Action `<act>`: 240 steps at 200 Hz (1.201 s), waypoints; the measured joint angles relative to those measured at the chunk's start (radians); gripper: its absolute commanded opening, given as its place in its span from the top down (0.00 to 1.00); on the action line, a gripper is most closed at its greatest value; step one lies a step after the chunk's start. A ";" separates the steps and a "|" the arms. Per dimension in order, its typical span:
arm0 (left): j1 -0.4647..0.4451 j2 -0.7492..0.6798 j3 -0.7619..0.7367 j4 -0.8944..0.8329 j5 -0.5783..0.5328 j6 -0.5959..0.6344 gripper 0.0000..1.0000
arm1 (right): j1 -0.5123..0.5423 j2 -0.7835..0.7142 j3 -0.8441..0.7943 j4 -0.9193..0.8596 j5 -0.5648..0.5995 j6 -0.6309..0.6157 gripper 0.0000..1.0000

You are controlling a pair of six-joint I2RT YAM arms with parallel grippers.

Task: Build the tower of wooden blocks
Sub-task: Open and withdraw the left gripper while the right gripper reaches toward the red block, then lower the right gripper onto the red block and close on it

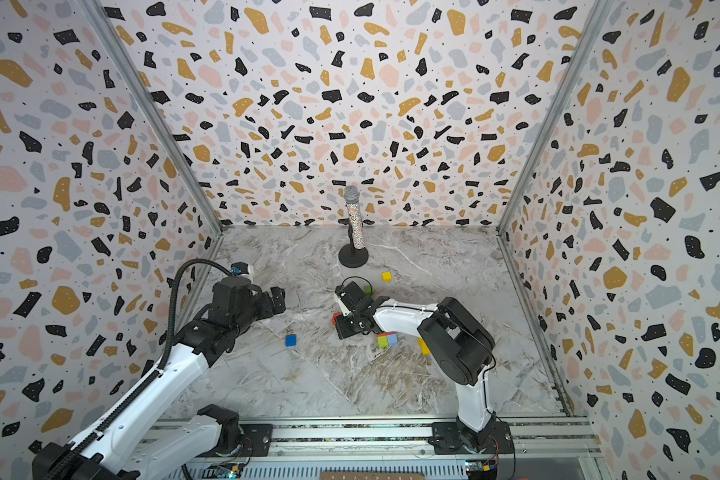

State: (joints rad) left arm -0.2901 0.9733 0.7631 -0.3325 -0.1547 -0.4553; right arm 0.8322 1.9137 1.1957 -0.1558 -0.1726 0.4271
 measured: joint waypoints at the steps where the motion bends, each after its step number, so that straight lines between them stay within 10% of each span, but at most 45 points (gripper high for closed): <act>1: 0.001 0.000 0.000 0.000 0.001 0.000 0.00 | 0.000 0.000 0.001 -0.001 0.000 0.000 1.00; 88: 0.036 0.031 -0.005 0.020 0.057 -0.001 0.00 | -0.053 0.011 0.035 -0.044 0.034 -0.045 1.00; 201: 0.047 0.027 -0.005 0.018 0.098 0.026 0.00 | -0.053 -0.075 0.063 -0.144 0.055 -0.169 0.27; 240: 0.047 0.038 -0.005 0.018 0.099 0.026 0.00 | -0.026 -0.060 0.133 -0.183 0.077 -0.210 0.17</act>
State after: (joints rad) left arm -0.2428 1.0115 0.7578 -0.3141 -0.0555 -0.4290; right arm 0.8066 1.8534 1.3289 -0.3393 -0.0956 0.2173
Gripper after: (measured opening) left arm 0.998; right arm 0.818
